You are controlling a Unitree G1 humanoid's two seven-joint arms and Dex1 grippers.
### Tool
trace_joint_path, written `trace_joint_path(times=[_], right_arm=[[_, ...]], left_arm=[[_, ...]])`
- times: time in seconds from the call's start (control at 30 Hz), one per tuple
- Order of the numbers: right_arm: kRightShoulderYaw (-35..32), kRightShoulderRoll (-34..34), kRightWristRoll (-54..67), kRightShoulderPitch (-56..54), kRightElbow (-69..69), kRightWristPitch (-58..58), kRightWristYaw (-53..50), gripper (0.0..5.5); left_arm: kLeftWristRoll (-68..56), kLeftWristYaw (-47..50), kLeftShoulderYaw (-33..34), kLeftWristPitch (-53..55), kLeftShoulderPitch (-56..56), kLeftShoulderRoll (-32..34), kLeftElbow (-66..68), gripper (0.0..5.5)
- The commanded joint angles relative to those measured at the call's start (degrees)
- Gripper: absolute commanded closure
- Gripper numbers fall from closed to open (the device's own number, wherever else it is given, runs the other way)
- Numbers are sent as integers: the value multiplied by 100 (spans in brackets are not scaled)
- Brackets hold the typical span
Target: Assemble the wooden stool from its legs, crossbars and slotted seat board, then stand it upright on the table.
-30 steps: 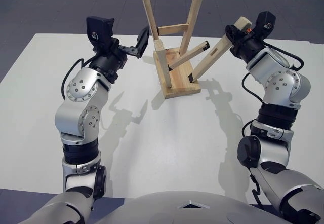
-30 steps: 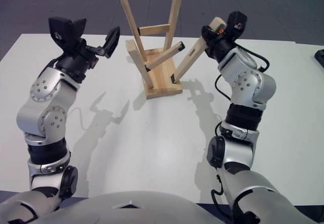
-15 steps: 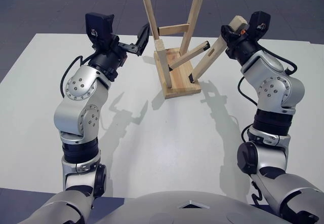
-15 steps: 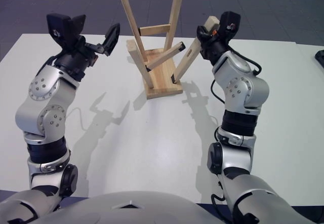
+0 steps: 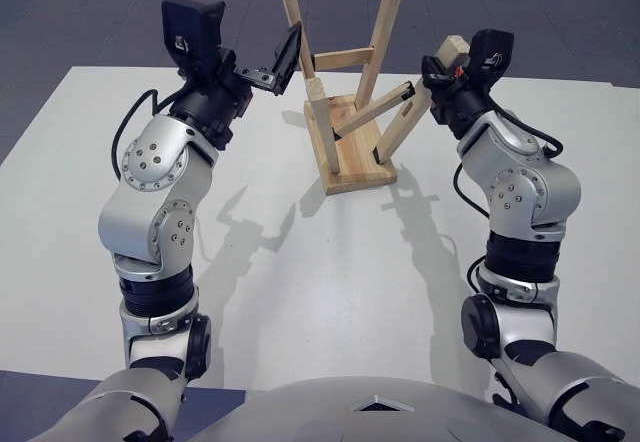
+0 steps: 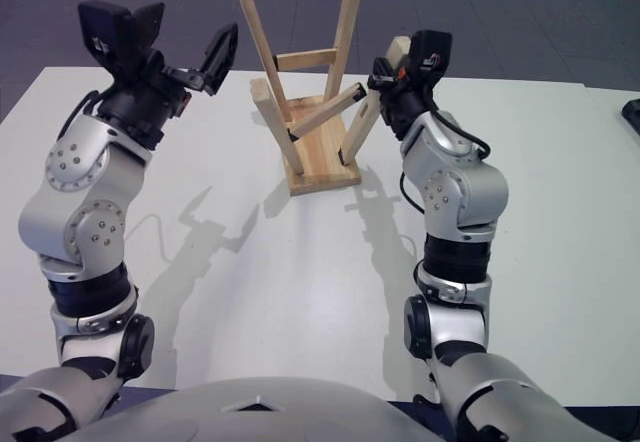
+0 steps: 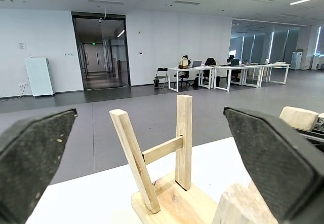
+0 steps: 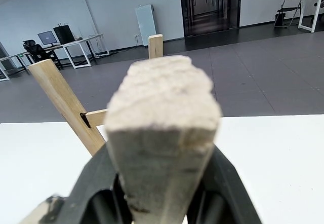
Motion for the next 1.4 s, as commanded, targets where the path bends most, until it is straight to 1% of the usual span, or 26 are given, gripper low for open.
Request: trace_joint_path(times=[0.03,0.23,0.37,0.47,0.67,0.87,1.17,1.4], right_arm=[[125,-34,-457,668,391,452,-289,449],[274,-127,-632,736,439,397,-226,449],[145,-47,-602,736,534,315,-293,449],[54,28,-557,725,547,253,-312,449],[-105,253,-509,734,519,186,-405,449],[-135,371,-517,750,493,147,-450,449],[-112,460,-558,719,469,124,-388,449],[-101,485,-587,692,475,101,-356,449]], left_arm=[[-235,18,34,202,-529,-19,-234,10],[16,28,-478,389,-1042,10,-50,10],[810,83,-1241,478,-1446,260,412,10],[1245,130,-1663,654,-1710,262,759,10],[1990,-138,-2577,925,-2033,310,1211,10],[2367,-137,-2847,1005,-1939,42,1259,10],[3198,-234,-3422,348,-2000,-36,1811,10],[3634,-145,-3439,-88,-1863,-374,2310,10]])
